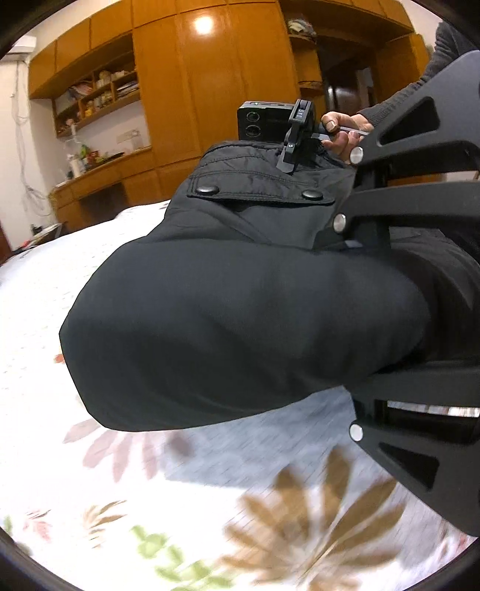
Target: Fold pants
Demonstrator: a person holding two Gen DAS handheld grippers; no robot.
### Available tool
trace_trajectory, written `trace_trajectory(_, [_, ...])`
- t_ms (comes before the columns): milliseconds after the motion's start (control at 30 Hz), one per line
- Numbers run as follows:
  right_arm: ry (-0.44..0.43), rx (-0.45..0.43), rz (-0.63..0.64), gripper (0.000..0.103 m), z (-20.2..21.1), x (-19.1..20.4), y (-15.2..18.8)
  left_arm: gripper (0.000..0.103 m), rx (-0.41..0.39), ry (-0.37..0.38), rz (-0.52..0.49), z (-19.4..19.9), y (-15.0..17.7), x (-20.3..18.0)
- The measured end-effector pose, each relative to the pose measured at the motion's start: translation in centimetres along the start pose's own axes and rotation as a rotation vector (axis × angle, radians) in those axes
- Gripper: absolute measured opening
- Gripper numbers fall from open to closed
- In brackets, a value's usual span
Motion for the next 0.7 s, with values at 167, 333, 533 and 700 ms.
trace_trajectory(167, [-0.002,0.027,-0.002,0.040,-5.6,0.5,-7.0,0.027,-0.027,-0.054,0.056,3.0,-6.1,4.4])
trace_trajectory(333, [0.019,0.060,-0.029,0.040,-11.8,-0.5,-13.0,0.027,-0.020,-0.088,0.123,3.5,-11.1,9.0])
trace_trajectory(533, [0.082,0.116,-0.060,0.040,-16.3,-3.3,-17.7,0.030,0.011,-0.107,0.200,1.9,-13.3,14.3])
trace_trajectory(700, [0.103,0.137,-0.074,0.041,-17.2,-5.4,-18.1,0.032,0.003,-0.068,0.206,1.4,-12.8,15.2])
Point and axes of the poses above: each gripper's, at about its wrist camera, not at the fingertips, and z roughly against the way its jaws point, x to its left, y to its underside, the point moved 7 cm from there along -z, roughly the way its jaws point, and after that the axes turned 9 degrees about -y, right-handed, at the moved point
